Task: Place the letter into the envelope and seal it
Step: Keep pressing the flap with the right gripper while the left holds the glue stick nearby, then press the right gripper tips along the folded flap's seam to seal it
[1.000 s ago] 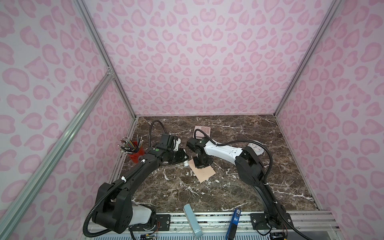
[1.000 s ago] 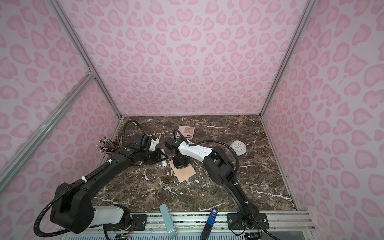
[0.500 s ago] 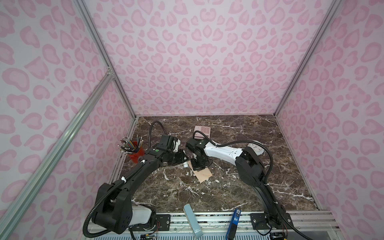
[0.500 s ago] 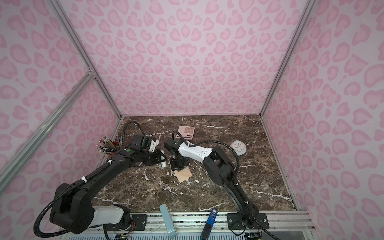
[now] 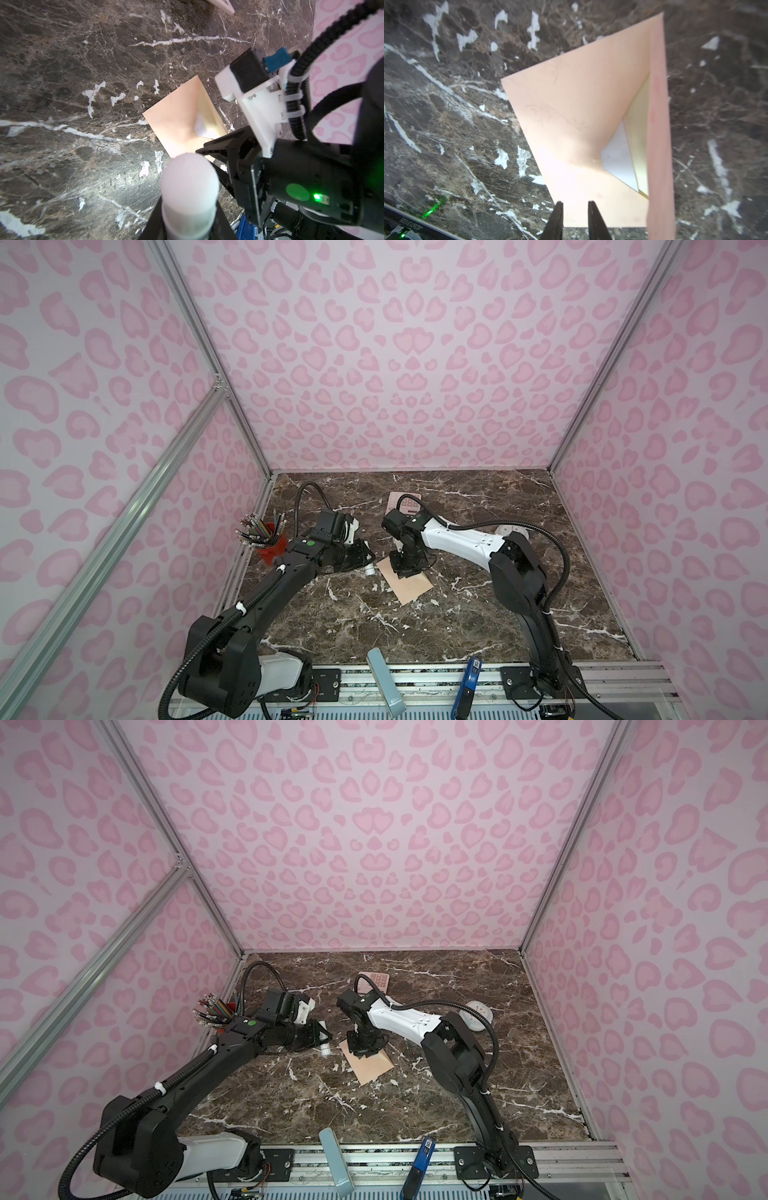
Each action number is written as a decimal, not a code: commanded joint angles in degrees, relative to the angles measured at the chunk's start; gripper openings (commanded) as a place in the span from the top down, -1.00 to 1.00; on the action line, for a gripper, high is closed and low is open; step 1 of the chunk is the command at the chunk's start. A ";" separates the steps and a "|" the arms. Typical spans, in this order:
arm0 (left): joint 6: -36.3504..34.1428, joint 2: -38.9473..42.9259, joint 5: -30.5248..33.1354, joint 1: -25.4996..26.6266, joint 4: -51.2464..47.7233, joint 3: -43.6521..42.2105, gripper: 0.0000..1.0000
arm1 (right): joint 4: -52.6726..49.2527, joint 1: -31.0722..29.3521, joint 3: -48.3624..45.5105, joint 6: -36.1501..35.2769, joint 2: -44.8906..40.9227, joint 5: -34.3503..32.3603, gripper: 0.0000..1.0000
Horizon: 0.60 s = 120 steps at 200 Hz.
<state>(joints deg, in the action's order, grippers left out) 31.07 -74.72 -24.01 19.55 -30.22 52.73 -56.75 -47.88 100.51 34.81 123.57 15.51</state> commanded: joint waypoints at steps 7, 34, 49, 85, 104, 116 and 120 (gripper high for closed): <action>-0.32 -0.35 0.02 -0.06 0.03 0.44 0.92 | -1.47 0.57 0.45 -1.05 -0.90 -1.42 0.52; -0.23 -1.37 -0.51 -0.12 0.73 0.36 0.92 | -2.09 1.10 1.24 -1.82 -2.19 -1.51 0.52; -0.22 -1.79 -0.77 -0.06 1.13 0.36 0.92 | -2.31 1.36 1.52 -2.03 -3.61 -1.47 0.52; -0.13 -3.14 -1.29 -0.12 2.32 0.29 0.92 | -2.87 3.18 1.48 -2.28 -8.22 -2.07 0.52; 0.04 -4.91 -2.36 -0.12 4.15 -0.12 0.92 | -3.41 4.90 0.98 -2.59 -9.98 -3.35 0.52; 0.35 -6.92 -3.35 -0.13 5.87 -0.43 0.92 | -3.45 6.15 0.28 -3.09 -10.02 -3.64 0.53; 0.44 -7.70 -3.62 -0.04 6.33 -0.43 0.92 | -3.46 6.58 -0.06 -3.20 -9.95 -3.65 0.53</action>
<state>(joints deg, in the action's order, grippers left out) 31.11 -79.68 -25.23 19.55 -28.23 52.64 -58.92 -43.00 101.69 32.67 113.56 13.47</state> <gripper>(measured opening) 0.267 0.240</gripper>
